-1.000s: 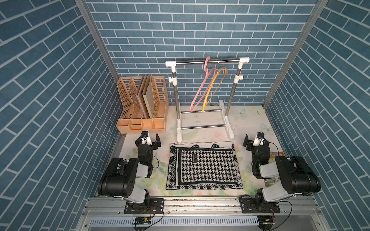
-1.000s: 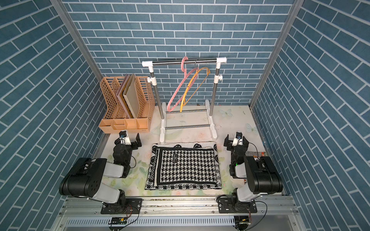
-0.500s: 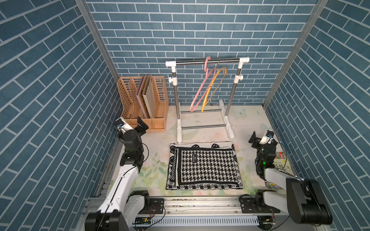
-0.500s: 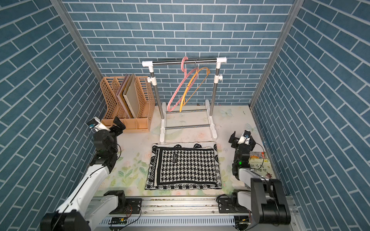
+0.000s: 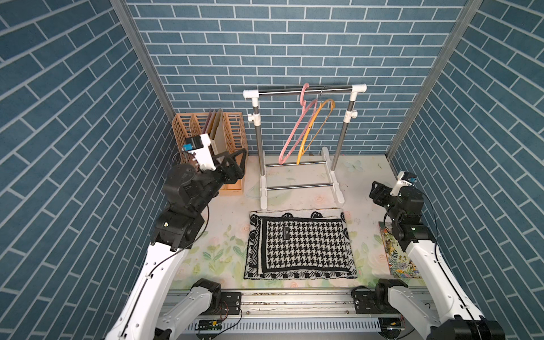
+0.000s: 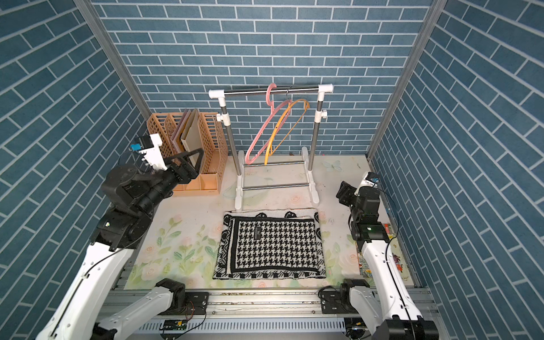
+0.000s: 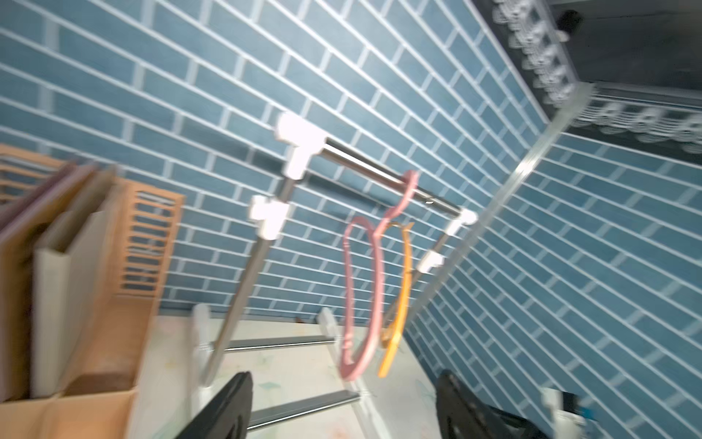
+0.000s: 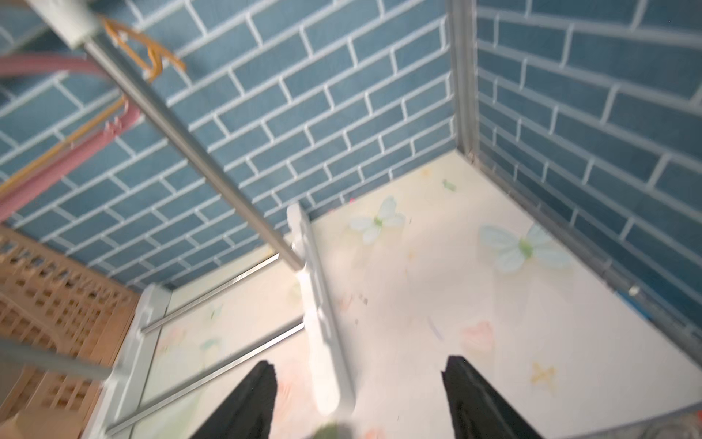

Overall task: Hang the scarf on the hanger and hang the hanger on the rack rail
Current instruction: Pick up the hanger from the clothesline.

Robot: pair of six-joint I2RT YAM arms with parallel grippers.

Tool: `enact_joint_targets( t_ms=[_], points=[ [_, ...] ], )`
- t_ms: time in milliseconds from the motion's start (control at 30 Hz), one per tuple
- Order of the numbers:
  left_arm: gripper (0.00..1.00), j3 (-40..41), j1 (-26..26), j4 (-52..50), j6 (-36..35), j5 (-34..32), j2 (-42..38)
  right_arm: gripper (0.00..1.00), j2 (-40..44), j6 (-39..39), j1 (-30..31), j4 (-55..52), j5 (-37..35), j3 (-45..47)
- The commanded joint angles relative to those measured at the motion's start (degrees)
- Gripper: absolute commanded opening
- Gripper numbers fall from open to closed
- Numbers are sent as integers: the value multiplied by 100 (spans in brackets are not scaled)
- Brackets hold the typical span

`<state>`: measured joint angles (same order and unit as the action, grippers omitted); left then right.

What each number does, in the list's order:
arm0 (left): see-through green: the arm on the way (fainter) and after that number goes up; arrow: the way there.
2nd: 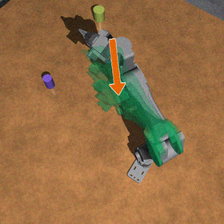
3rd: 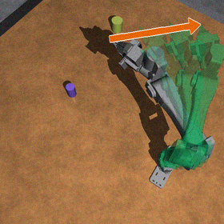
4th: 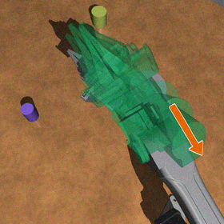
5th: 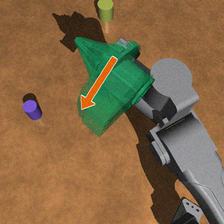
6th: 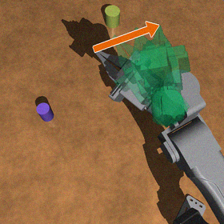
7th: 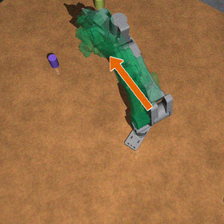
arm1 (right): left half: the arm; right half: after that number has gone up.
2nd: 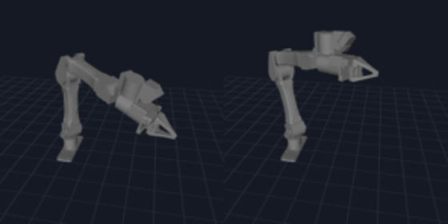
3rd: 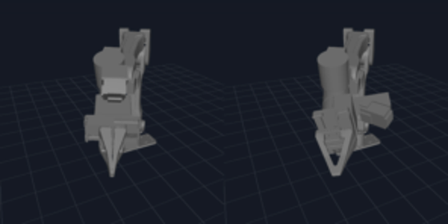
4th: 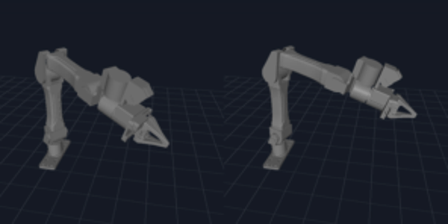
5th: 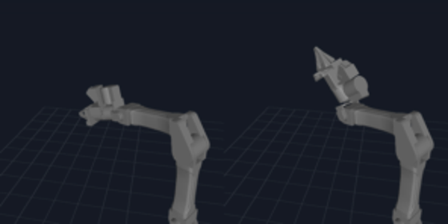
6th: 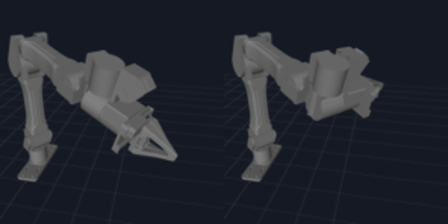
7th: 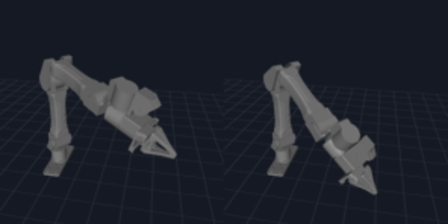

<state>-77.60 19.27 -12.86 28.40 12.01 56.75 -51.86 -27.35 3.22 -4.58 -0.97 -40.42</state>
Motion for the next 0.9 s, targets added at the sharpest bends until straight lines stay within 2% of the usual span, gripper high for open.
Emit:
enact_joint_targets(
  t_ms=[0,133,233,300,533,667,867],
  points=[
    [72,-772,467,-590,-274,384,713,70,5,-350,228,-1367,578,-49],
    [72,-1647,1242,-626,-455,175,1538,69,-122,-249,332,-1966,731,-112],
    [72,-2668,1683,-1113,-739,-200,2438,67,-58,-179,369,-2229,836,-127],
    [72,-3389,1874,-1466,-935,-532,3150,60,-39,-155,382,-2362,815,-123],
    [72,-4811,2004,-2067,-1141,-1196,4800,60,27,-178,381,-2707,765,11],
    [71,-5153,2026,-2297,-1162,-1515,5267,60,65,-142,381,-2853,738,-24],
    [70,-5332,2037,-2380,-1172,-1878,5566,60,158,-86,381,-2951,695,-12]
  ],
)
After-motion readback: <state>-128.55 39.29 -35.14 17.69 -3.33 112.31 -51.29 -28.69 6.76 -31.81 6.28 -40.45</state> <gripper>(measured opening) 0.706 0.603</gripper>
